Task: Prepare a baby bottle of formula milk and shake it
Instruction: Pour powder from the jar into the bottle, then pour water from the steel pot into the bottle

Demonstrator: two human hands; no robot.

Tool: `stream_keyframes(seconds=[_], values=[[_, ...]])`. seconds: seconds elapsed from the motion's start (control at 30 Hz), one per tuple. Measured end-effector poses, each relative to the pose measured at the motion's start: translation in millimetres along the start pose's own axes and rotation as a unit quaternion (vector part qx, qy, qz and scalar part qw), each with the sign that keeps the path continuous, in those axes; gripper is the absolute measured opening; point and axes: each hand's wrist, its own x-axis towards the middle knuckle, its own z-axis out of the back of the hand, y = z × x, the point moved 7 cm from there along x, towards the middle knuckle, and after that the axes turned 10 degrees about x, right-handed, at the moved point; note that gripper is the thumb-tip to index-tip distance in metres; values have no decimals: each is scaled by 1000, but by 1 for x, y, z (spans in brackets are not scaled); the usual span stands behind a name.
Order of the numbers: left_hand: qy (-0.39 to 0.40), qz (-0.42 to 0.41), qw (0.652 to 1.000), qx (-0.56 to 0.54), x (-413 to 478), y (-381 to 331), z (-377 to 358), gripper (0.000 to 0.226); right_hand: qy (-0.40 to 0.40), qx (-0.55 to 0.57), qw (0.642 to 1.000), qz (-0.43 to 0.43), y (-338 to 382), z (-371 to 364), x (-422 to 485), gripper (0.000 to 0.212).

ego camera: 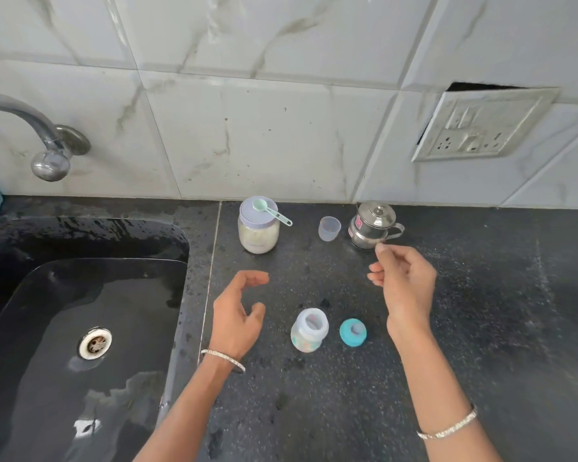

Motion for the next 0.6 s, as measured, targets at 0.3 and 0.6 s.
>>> stream_keyframes(seconds=[0.3, 0.6], values=[[165, -32, 986, -3, -29, -11, -44, 68, 11, -74, 996, 47, -15, 60, -30, 9], [173, -57, 983, 39, -29, -12, -79, 59, 15, -110, 994, 25, -40, 69, -17, 10]])
